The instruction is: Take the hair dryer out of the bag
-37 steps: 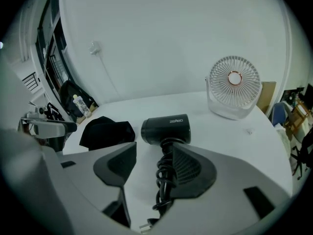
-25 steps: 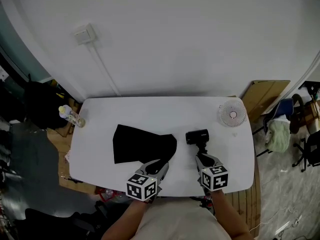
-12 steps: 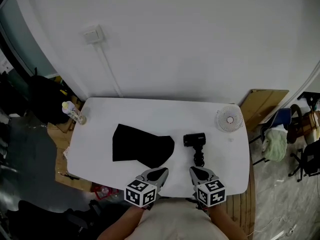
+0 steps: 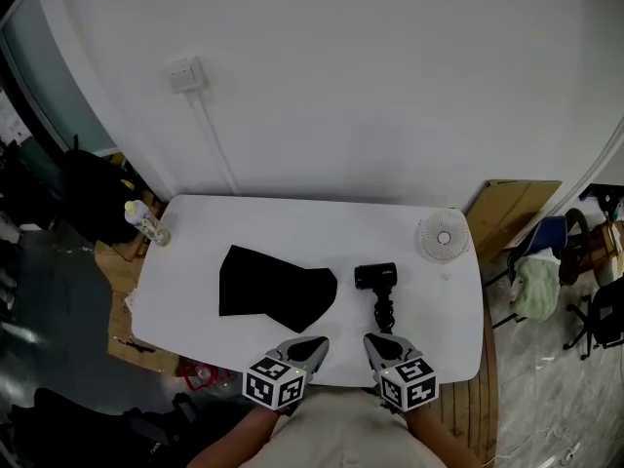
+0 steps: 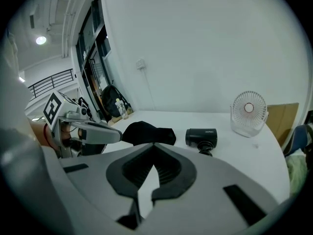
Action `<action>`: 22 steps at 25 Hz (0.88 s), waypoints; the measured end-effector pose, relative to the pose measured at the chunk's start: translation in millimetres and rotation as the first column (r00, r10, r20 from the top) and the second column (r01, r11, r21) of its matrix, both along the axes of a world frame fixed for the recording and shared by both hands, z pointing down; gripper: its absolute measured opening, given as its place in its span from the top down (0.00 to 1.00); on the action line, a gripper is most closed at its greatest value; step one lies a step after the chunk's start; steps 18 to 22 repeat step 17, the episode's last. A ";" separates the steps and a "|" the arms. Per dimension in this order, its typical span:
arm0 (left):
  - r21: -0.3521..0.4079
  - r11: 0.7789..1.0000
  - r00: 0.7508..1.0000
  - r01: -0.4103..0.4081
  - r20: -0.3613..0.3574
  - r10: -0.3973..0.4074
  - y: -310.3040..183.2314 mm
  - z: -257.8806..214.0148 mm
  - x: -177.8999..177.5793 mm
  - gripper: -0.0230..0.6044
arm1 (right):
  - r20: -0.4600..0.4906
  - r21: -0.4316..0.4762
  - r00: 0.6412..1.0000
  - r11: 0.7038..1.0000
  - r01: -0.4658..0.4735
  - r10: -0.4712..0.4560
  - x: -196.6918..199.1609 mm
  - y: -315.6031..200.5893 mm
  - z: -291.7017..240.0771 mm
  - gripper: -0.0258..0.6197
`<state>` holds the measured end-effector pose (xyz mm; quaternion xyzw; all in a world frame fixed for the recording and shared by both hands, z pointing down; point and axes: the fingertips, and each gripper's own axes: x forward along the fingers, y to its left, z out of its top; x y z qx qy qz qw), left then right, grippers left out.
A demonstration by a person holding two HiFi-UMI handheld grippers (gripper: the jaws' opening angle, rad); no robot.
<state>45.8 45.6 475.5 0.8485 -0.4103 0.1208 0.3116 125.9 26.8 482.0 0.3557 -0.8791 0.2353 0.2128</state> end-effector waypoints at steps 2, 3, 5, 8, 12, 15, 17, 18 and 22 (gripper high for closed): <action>0.003 1.000 1.000 0.002 0.002 -0.002 -0.7 -1.6 -0.4 0.94 | 0.001 0.003 1.000 1.000 0.002 -0.002 0.3 0.1 -1.4 0.94; 0.003 1.000 1.000 0.003 0.003 -0.003 -0.9 -1.9 -0.6 0.94 | 0.002 0.004 1.000 1.000 0.003 -0.003 0.4 -0.2 -1.9 0.94; 0.003 1.000 1.000 0.006 0.005 -0.006 -1.2 -1.6 -1.2 0.94 | 0.004 0.008 1.000 1.000 0.002 -0.002 0.7 -1.6 -2.4 0.94; -0.001 1.000 1.000 0.012 0.005 -0.012 -1.2 -0.4 -2.3 0.94 | 0.007 0.010 1.000 1.000 0.000 0.000 0.6 -3.4 -2.0 0.94; -0.004 1.000 1.000 0.026 0.011 -0.026 -2.1 1.2 -3.4 0.94 | 0.008 0.007 1.000 1.000 -0.005 0.005 0.9 -5.8 -0.9 0.94; -0.002 0.999 0.999 0.040 0.017 -0.040 -5.5 3.1 -5.1 0.94 | 0.008 0.005 1.000 1.000 -0.005 0.005 0.6 -8.6 -0.1 0.94; -0.002 0.999 0.999 0.046 0.018 -0.046 -8.1 5.0 -6.2 0.94 | 0.007 0.005 1.000 1.000 -0.005 0.005 0.6 -10.6 1.0 0.94; -0.002 0.999 0.999 0.046 0.018 -0.046 -8.1 5.0 -6.2 0.94 | 0.007 0.005 1.000 1.000 -0.005 0.005 0.6 -10.6 1.0 0.94; -0.002 0.999 0.999 0.046 0.018 -0.046 -8.1 5.0 -6.2 0.94 | 0.007 0.005 1.000 1.000 -0.005 0.005 0.6 -10.6 1.0 0.94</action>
